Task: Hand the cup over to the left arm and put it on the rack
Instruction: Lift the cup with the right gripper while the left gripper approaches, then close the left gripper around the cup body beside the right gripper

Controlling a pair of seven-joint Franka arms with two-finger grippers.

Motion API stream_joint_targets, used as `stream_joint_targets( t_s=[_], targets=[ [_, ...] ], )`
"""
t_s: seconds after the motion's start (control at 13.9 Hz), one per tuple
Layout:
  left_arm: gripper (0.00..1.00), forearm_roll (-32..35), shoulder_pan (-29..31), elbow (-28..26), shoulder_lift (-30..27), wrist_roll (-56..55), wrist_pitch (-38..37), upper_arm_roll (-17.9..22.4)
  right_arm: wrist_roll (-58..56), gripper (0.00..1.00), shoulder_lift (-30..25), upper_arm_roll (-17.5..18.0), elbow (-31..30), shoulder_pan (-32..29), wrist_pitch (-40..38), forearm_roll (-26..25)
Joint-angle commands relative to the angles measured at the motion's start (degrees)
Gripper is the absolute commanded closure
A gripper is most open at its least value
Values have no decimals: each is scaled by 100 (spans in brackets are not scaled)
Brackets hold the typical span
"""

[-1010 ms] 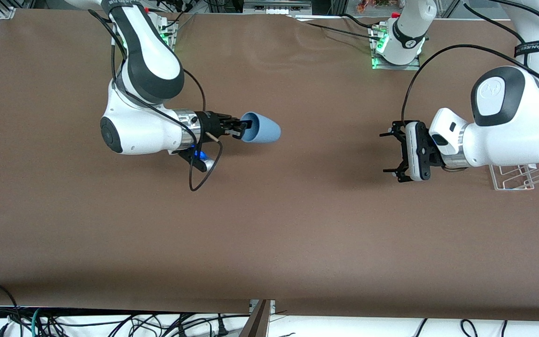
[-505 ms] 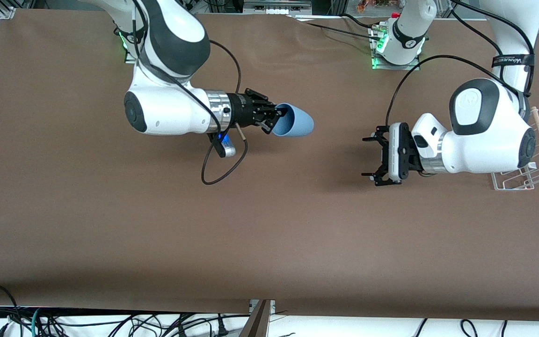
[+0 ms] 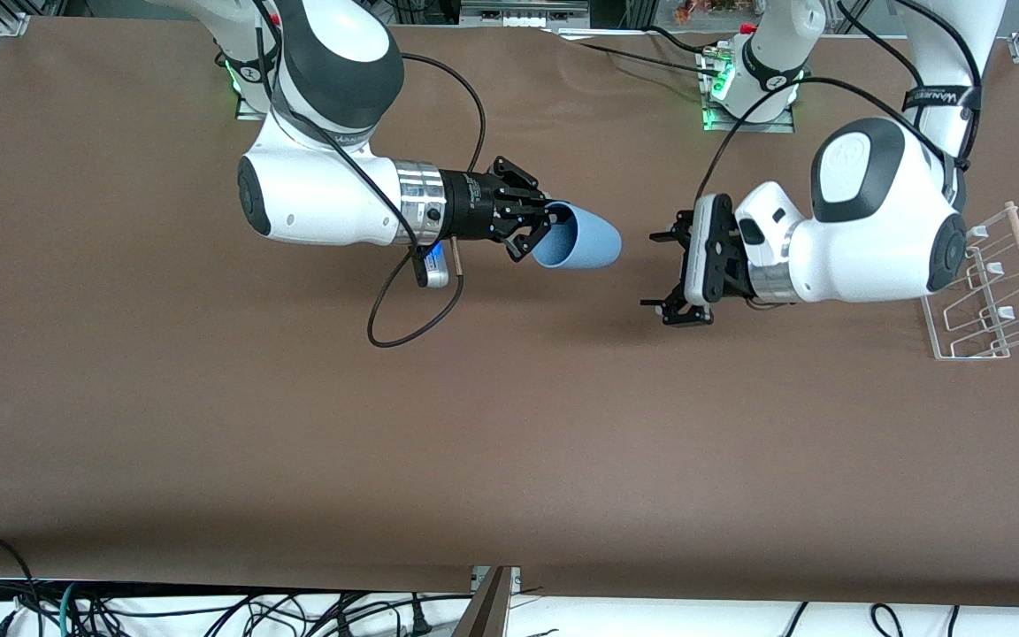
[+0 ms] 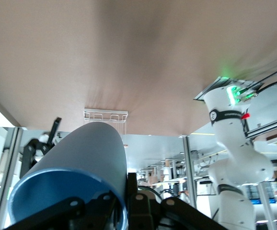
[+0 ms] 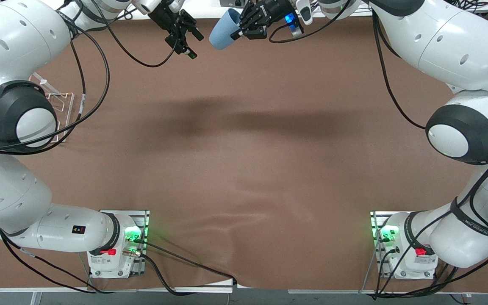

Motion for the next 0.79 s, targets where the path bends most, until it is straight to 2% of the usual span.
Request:
stream_joint_targets(
  t_s=[0.0, 0.22, 0.72],
  targets=[
    [0, -149, 9, -87, -208, 49, 44, 10, 251, 100, 82, -37, 188, 85, 105, 129],
    [0, -140, 0, -60, -295, -522, 236, -245, 242, 100, 91, -37, 232, 119, 193, 129],
    [0, -131, -9, 36, -322, -1165, 588, -561, 207, 100, 117, -37, 241, 120, 193, 129]
  ],
)
